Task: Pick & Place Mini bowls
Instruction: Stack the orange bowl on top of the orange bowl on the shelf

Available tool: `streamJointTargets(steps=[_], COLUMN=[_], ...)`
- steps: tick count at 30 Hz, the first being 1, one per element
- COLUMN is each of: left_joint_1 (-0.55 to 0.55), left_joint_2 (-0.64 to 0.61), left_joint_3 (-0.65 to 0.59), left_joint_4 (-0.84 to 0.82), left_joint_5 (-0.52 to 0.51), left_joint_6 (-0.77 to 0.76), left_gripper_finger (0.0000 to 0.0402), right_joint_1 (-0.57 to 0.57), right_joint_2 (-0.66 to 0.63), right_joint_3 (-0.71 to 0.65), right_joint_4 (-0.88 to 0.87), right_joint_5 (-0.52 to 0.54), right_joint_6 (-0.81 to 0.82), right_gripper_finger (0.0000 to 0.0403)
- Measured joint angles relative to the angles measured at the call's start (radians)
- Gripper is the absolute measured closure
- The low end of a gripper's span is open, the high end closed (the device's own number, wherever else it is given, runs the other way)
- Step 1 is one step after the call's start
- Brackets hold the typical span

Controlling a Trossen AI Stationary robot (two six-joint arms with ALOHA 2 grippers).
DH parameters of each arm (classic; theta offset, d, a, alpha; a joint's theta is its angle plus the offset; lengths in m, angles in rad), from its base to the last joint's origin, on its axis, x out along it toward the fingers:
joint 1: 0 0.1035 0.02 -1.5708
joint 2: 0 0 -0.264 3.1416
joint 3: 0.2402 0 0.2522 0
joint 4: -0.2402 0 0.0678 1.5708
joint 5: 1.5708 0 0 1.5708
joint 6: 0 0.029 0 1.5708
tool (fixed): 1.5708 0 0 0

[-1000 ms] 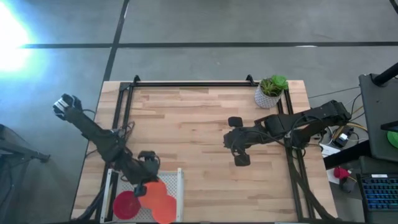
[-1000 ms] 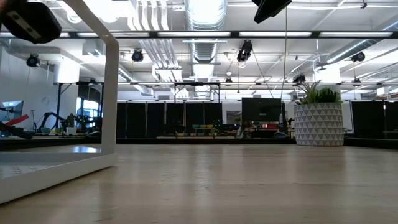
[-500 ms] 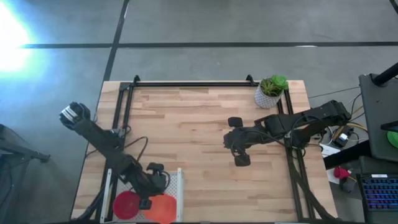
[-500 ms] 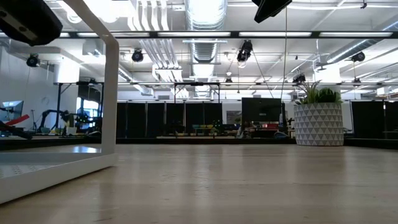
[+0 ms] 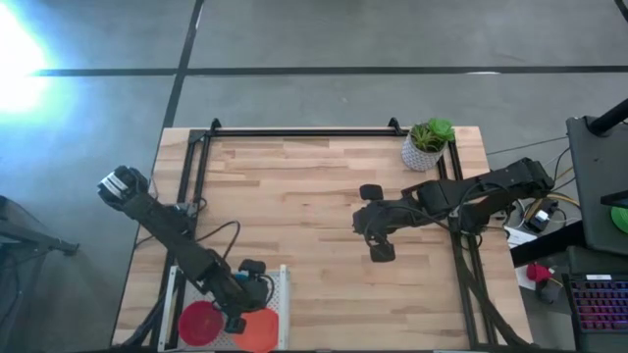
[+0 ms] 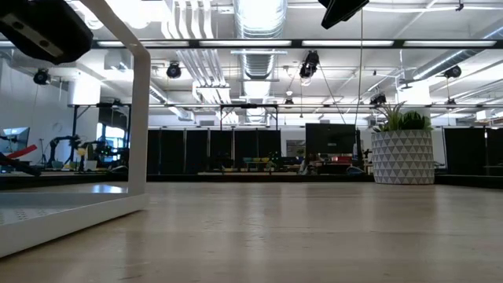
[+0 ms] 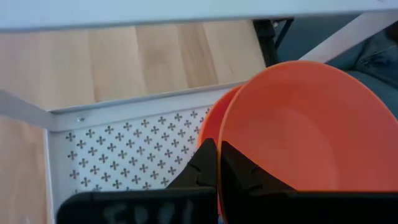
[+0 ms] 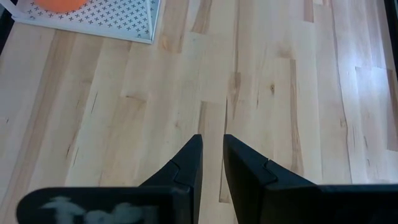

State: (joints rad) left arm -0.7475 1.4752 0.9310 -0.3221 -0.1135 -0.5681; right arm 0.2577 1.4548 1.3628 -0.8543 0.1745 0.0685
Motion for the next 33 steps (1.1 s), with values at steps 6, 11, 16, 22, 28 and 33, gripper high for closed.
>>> streamJointTargets(steps=[6, 11, 16, 22, 28, 33], left_joint_1=[0.0, 0.0, 0.0, 0.0, 0.002, 0.002], left_joint_2=[-0.003, 0.022, 0.026, 0.026, 0.026, 0.026], left_joint_3=[0.0, 0.0, 0.0, 0.0, -0.001, -0.002], left_joint_4=[0.008, 0.015, 0.016, 0.016, 0.016, 0.016], left_joint_5=[-0.011, -0.017, -0.007, -0.008, -0.008, -0.008], left_joint_6=[0.003, 0.002, -0.032, -0.035, -0.116, -0.116], left_gripper_finger=[0.0401, 0.0401, 0.0401, 0.0401, 0.0377, 0.0344], right_joint_1=[0.0, 0.0, 0.0, 0.0, 0.0, 0.0], right_joint_2=[0.0, 0.0, 0.0, 0.0, 0.0, 0.0], right_joint_3=[0.0, 0.0, 0.0, 0.0, 0.0, 0.0], right_joint_4=[0.0, 0.0, 0.0, 0.0, 0.0, 0.0], right_joint_5=[0.0, 0.0, 0.0, 0.0, 0.0, 0.0], right_joint_6=[0.0, 0.001, 0.003, 0.003, 0.003, 0.003], right_gripper_finger=[0.0342, 0.0342, 0.0342, 0.0342, 0.0342, 0.0342])
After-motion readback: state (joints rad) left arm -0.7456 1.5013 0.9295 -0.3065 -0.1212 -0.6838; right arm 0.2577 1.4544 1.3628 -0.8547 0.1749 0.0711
